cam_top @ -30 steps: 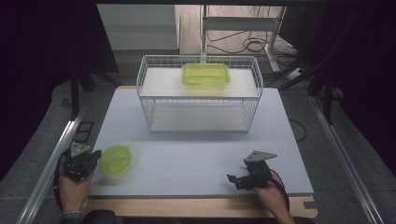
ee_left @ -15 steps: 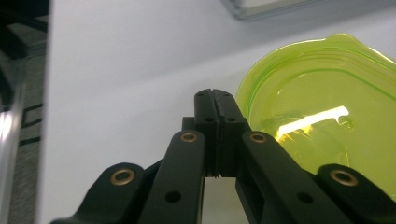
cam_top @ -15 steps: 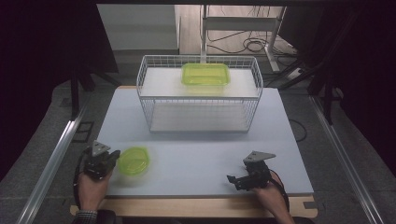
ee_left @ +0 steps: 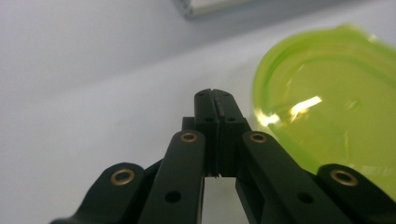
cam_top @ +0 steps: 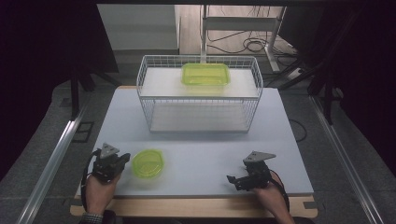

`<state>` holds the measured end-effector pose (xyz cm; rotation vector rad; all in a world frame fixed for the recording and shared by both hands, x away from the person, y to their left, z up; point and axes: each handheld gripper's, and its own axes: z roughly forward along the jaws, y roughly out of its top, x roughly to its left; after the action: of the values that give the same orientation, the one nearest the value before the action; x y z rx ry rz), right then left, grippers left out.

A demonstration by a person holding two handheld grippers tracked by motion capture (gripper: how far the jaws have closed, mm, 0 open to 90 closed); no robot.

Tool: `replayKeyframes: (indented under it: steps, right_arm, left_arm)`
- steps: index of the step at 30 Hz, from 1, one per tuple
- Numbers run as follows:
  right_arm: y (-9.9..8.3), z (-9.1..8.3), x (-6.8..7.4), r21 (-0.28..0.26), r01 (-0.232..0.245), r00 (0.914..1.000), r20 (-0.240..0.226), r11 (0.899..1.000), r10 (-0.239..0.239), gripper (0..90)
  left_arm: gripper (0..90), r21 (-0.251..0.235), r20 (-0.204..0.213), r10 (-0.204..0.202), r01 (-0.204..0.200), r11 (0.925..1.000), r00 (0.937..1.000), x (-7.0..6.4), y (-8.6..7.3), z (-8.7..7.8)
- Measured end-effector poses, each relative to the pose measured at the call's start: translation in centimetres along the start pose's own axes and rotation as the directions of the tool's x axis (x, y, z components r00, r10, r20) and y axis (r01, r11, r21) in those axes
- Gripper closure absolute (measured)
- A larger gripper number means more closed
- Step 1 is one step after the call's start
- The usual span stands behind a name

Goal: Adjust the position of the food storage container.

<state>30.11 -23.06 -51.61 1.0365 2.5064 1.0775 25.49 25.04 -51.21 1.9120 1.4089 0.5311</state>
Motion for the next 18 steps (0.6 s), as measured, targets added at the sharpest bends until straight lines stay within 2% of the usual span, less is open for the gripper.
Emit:
replayKeyframes:
  steps: [4,9,18]
  right_arm:
    - [0.0,0.1,0.1,0.005,0.007,1.0,-0.001,1.0,-0.007,6.1]
    - [0.0,0.1,0.1,0.005,0.009,1.0,0.0,1.0,-0.009,6.1]
    - [0.0,0.2,0.3,0.011,0.015,0.9999,-0.005,1.0,-0.015,6.1]
  left_arm:
    - [89.7,0.044,0.034,0.01,-0.012,0.9989,0.9994,-0.1,-0.9,0.2]
    - [89.7,0.09,0.08,0.058,-0.065,0.9938,0.9951,-1.6,-1.1,1.0]
    - [89.6,0.1,0.124,0.085,-0.097,0.9903,0.9887,-3.3,-0.4,2.2]
